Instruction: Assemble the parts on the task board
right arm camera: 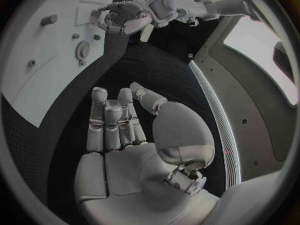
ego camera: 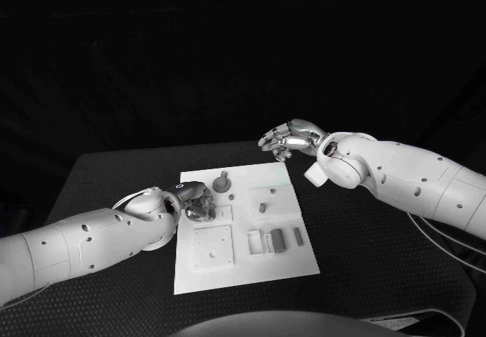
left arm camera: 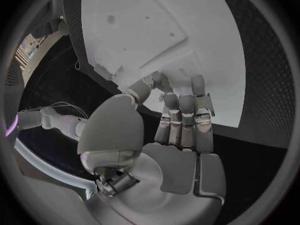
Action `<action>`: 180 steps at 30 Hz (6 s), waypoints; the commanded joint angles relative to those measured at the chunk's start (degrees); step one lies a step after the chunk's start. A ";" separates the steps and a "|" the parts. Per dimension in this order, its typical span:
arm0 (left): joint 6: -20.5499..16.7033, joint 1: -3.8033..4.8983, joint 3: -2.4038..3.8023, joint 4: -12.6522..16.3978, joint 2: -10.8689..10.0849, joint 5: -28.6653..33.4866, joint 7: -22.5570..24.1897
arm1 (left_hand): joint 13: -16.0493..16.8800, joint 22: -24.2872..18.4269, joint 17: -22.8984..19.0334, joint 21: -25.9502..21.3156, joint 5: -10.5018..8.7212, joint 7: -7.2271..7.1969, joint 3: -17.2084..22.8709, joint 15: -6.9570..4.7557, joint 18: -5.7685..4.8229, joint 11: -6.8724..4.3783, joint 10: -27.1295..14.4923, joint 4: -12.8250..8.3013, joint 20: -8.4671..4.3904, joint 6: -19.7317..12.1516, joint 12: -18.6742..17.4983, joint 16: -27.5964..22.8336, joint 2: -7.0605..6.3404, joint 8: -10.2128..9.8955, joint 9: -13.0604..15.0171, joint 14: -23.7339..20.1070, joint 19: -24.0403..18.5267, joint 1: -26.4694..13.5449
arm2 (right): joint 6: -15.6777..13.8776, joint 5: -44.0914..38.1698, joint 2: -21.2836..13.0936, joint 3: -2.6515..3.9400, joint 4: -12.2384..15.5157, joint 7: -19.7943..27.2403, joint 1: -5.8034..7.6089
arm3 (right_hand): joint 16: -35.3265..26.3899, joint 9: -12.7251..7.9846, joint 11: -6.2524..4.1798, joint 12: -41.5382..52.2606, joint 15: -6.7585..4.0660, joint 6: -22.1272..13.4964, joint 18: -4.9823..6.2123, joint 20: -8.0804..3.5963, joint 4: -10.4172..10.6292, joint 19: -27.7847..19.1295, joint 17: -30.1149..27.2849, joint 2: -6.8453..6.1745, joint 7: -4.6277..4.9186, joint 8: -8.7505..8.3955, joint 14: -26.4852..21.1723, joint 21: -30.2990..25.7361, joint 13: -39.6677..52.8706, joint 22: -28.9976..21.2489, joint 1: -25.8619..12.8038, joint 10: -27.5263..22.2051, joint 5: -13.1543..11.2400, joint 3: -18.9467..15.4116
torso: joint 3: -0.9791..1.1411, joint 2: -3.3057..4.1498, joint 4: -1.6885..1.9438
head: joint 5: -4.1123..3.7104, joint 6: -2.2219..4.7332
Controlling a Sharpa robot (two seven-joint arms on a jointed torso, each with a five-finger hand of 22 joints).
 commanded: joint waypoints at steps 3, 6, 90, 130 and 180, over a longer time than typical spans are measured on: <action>0.49 0.02 0.04 0.39 -0.07 0.08 -0.09 | 0.03 0.05 0.06 -0.15 0.44 0.03 1.19 -0.09 -0.85 -0.11 0.24 0.12 -0.01 0.51 -0.31 -0.29 0.18 0.34 0.08 0.38 0.35 0.69 | 0.73 0.03 0.00 0.03 0.09 0.59 -0.04 | -0.25 -0.07 -0.10 0.31 -0.41 0.11 0.81 -0.03 0.00 0.41 -0.05 -0.11 0.47 -0.27 -0.13 -0.23 -0.08 0.68 -0.58 0.07 0.22 -0.10 | -0.01 -0.01 0.03 | 0.02 0.01; 0.64 0.02 0.04 0.46 -0.10 0.28 -0.10 | 0.03 0.05 0.06 -0.15 0.53 0.04 1.32 -0.09 -0.85 -0.11 0.24 0.13 0.00 0.50 -0.32 -0.30 0.11 0.33 0.07 0.39 0.35 0.69 | 0.75 0.03 0.00 0.03 0.08 0.59 -0.04 | -0.25 -0.07 -0.10 0.31 -0.41 0.11 0.81 -0.03 0.00 0.41 -0.06 -0.11 0.46 -0.27 -0.13 -0.23 -0.08 0.68 -0.58 0.07 0.22 -0.10 | -0.03 0.00 0.04 | 0.03 -0.01; -0.03 0.01 0.04 0.45 1.37 -4.34 -4.62 | 0.04 0.32 0.41 -0.13 -2.60 -2.64 2.15 -2.30 -0.85 -2.66 3.43 3.36 -1.01 6.27 -1.58 -0.98 0.10 3.54 3.50 3.14 2.75 -2.35 | 0.82 0.08 0.01 0.03 -0.03 0.61 -0.15 | -0.25 -0.09 -0.09 0.39 -0.40 0.13 0.81 0.01 0.04 0.44 -0.08 -0.24 0.48 -0.29 -0.13 -0.26 -0.17 0.69 -0.94 0.05 0.21 -0.25 | -0.02 0.01 0.01 | -0.10 -0.12; 2.26 0.06 0.26 0.77 1.18 -5.80 -6.38 | 0.09 0.29 0.49 -0.17 -2.24 -2.72 2.35 -2.39 -0.85 -2.75 3.53 2.99 -1.00 6.42 -1.77 -1.11 0.50 3.46 3.77 3.21 2.76 -1.61 | 0.92 0.16 0.10 0.02 -0.15 0.59 -0.16 | -0.25 -0.10 -0.08 0.42 -0.39 0.12 0.81 0.03 0.06 0.45 -0.10 -0.27 0.48 -0.30 -0.13 -0.28 -0.22 0.68 -1.15 0.04 0.21 -0.30 | -0.04 0.03 -0.01 | -0.24 -0.18; 5.18 0.53 1.64 1.14 1.90 -7.69 -8.87 | 0.13 0.27 0.54 -0.17 -2.20 -2.73 2.25 -2.38 -0.85 -2.76 3.62 2.85 -0.96 6.48 -1.89 -1.21 0.68 3.37 3.93 3.27 2.77 -1.54 | 0.75 -2.69 0.17 0.02 0.30 0.22 -0.36 | -0.25 -0.14 -0.08 0.47 -0.39 0.02 0.81 0.01 0.05 0.49 -0.12 -0.29 0.50 -0.38 -0.12 -0.31 -0.30 0.68 -1.27 0.03 0.21 -0.23 | 0.00 0.00 0.03 | -0.35 -0.38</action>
